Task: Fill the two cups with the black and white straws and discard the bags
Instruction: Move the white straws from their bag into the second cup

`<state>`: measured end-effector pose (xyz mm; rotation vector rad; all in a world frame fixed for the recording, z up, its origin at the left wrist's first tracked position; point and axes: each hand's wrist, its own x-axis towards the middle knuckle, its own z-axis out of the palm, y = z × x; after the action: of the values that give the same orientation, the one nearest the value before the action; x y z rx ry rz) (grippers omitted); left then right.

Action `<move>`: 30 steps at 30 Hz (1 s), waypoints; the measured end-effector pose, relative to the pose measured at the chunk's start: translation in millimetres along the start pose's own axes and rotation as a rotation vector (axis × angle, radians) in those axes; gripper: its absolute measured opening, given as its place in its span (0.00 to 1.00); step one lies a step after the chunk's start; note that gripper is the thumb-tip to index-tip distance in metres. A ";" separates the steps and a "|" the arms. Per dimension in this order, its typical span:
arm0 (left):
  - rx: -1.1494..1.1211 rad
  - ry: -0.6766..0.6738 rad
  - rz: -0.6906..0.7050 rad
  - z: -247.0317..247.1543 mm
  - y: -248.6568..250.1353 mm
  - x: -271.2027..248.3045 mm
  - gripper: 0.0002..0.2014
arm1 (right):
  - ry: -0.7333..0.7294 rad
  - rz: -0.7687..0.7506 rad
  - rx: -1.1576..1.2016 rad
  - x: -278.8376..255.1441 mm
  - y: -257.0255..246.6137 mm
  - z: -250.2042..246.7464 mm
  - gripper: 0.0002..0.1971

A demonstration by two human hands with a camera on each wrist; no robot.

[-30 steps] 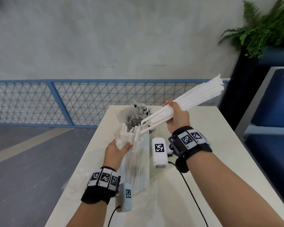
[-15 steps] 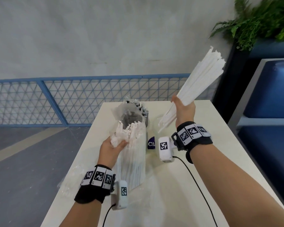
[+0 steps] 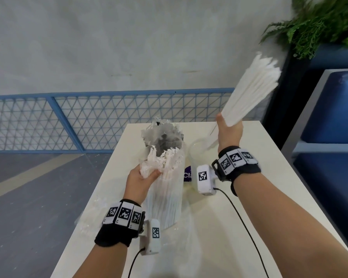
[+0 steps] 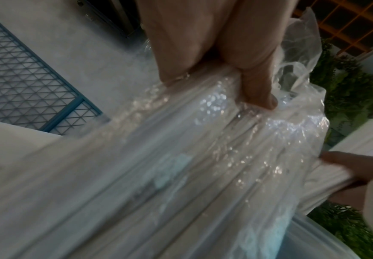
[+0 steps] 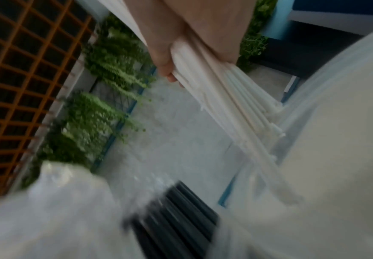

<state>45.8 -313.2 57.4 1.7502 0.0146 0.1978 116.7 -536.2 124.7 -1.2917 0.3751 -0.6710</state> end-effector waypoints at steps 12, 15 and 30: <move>-0.021 -0.025 0.014 5.0 -3.0 -2.2 0.09 | -0.152 0.027 -0.177 -21.1 41.3 -7.3 0.13; -0.045 -0.024 0.019 4.3 -1.5 -3.8 0.09 | -0.208 -0.079 -0.159 -24.7 33.3 -4.8 0.10; -0.120 -0.076 0.004 -7.3 -2.7 -8.6 0.15 | -0.700 -0.275 -0.737 -94.5 4.0 6.6 0.21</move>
<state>36.6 -306.6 55.0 1.6369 -0.0549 0.1325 50.2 -469.7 112.3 -2.2041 -0.1647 -0.2570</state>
